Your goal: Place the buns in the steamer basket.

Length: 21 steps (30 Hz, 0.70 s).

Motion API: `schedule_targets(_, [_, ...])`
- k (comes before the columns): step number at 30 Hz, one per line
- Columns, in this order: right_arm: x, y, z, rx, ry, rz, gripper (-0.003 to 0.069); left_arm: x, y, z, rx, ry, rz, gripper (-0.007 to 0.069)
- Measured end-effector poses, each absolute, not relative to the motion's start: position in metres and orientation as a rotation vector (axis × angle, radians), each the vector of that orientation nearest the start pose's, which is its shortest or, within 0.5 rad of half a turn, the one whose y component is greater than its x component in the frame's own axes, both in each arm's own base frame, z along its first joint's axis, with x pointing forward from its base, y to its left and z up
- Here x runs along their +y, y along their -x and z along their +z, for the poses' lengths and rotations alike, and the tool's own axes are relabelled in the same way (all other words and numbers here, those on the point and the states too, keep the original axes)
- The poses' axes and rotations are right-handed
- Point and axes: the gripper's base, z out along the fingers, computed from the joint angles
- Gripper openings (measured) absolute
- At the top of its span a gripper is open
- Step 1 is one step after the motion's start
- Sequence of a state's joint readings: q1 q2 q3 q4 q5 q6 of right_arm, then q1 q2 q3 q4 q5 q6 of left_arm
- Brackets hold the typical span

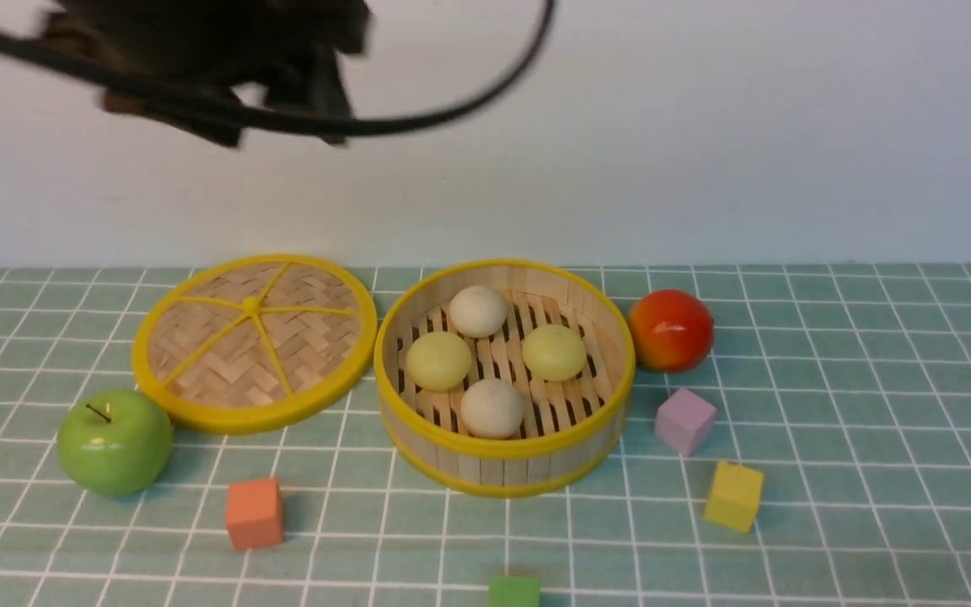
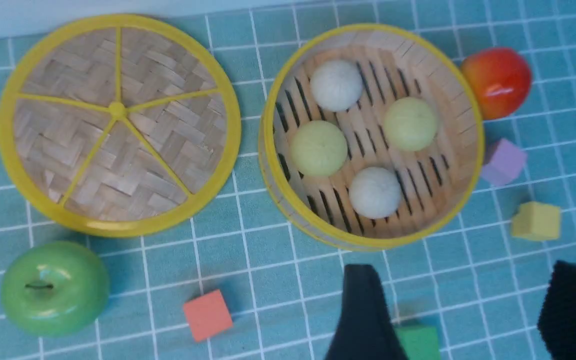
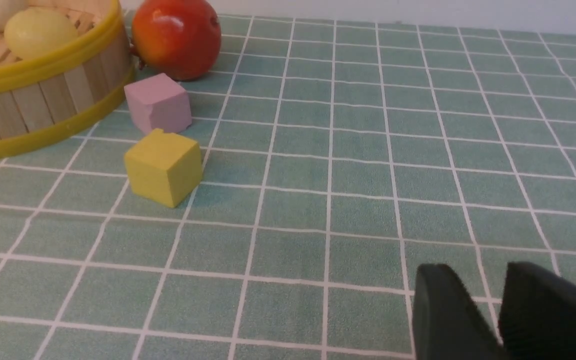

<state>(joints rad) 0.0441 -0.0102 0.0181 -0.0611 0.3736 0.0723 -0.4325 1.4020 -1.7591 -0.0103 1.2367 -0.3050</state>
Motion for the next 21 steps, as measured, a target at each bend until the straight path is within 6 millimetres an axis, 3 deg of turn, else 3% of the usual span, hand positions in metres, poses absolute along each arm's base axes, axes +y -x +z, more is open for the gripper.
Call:
schedule_targets(1, [0.0, -0.053, 0.174, 1.864, 0.011, 0.02, 0.021, -0.111, -0.238, 0.476, 2.37, -0.15, -0.374, 0.0441])
schedule_targets(2, [0.0, -0.053, 0.174, 1.864, 0.011, 0.02, 0.021, -0.098, -0.209, 0.481, 2.342, -0.13, -0.393, 0.0378])
schedule_targets(5, [0.0, -0.053, 0.174, 1.864, 0.011, 0.02, 0.021, -0.07, -0.153, 0.478, 2.297, -0.083, -0.417, 0.0239])
schedule_targets(10, [0.0, -0.053, 0.174, 1.864, 0.011, 0.02, 0.0213, -0.035, -0.078, 0.429, 2.24, 0.031, -0.481, 0.0003])
schedule_targets(11, [0.0, -0.053, 0.174, 1.864, 0.011, 0.02, 0.0214, -0.034, -0.076, 0.418, 2.249, 0.04, -0.481, -0.0014])
schedule_targets(12, [0.0, -0.053, 0.174, 1.864, 0.011, 0.02, 0.0216, -0.027, -0.062, 0.394, 2.224, 0.058, -0.496, -0.0014])
schedule_targets(15, [0.0, -0.053, 0.174, 1.864, 0.011, 0.02, 0.0221, -0.023, -0.053, 0.343, 2.158, 0.071, -0.537, -0.0014])
schedule_targets(18, [0.0, -0.053, 0.174, 1.864, 0.011, 0.02, 0.0223, -0.018, -0.04, 0.314, 2.058, 0.059, -0.571, -0.0014])
schedule_targets(21, [0.0, -0.053, 0.174, 1.864, 0.011, 0.02, 0.0227, -0.007, -0.029, 0.303, 1.943, 0.02, -0.513, -0.0014])
